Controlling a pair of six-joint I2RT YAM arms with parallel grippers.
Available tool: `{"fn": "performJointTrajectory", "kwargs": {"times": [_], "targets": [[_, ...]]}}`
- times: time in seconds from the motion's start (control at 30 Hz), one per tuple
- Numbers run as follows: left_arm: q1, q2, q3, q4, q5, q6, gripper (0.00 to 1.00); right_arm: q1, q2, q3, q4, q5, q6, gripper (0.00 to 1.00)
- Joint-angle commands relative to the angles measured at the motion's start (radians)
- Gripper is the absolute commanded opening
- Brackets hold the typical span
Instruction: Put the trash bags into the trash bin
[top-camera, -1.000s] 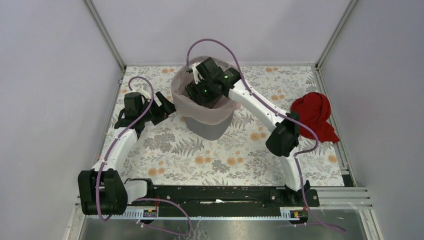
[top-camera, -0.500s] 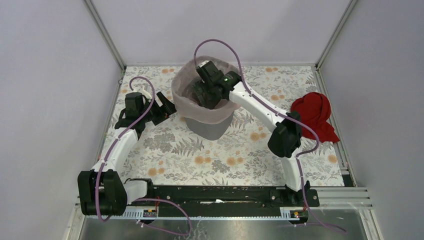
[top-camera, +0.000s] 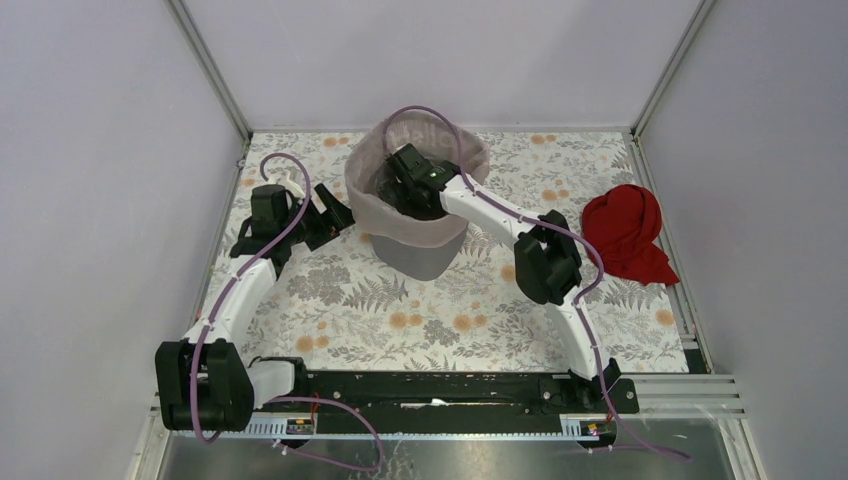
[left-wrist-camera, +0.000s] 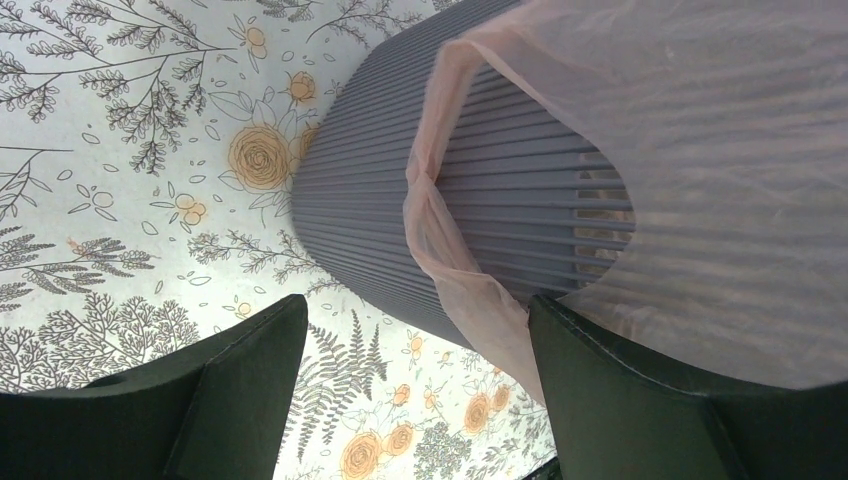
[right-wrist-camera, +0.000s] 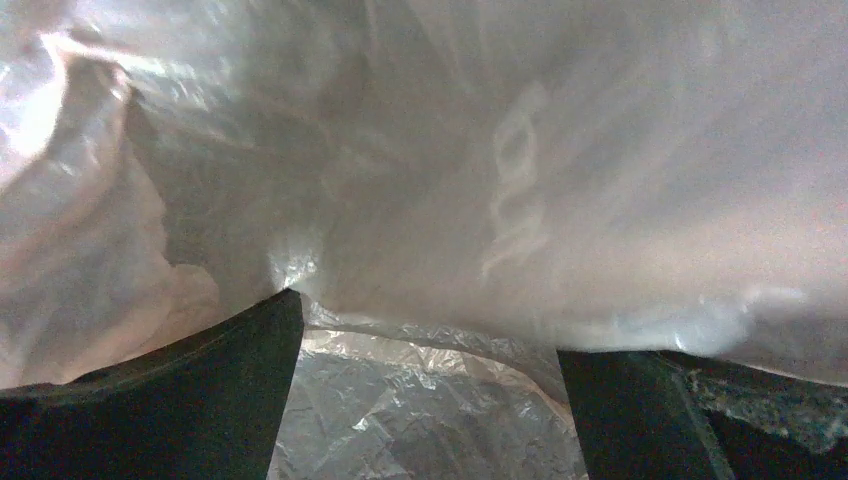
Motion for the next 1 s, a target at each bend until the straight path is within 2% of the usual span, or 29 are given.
{"fn": "performJointTrajectory", "kwargs": {"times": [0.0, 0.2, 0.33, 0.47, 0.6, 0.77, 0.97], "targets": [[-0.009, -0.004, 0.002, 0.046, 0.019, 0.002, 0.85, -0.006, 0.059, -0.005, 0.096, -0.095, 0.007, 1.00], [-0.012, 0.001, 0.001, 0.050, 0.023, 0.003, 0.85, -0.007, 0.087, 0.008, 0.125, -0.207, 0.020, 1.00], [-0.011, -0.007, 0.005, 0.039, 0.015, 0.011, 0.85, -0.006, 0.060, 0.048, 0.057, -0.141, 0.031, 1.00], [-0.011, -0.035, 0.017, -0.001, -0.028, 0.040, 0.85, -0.006, -0.047, 0.088, -0.030, -0.093, 0.026, 1.00], [-0.012, -0.065, 0.066, -0.090, -0.118, 0.093, 0.85, -0.006, -0.175, 0.092, -0.073, -0.057, 0.014, 1.00], [-0.011, -0.113, 0.127, -0.186, -0.240, 0.120, 0.88, -0.006, -0.259, 0.126, -0.138, -0.042, 0.005, 1.00], [-0.011, -0.185, 0.245, -0.255, -0.355, 0.150, 0.90, -0.006, -0.407, 0.146, -0.137, -0.139, 0.028, 1.00]]}}
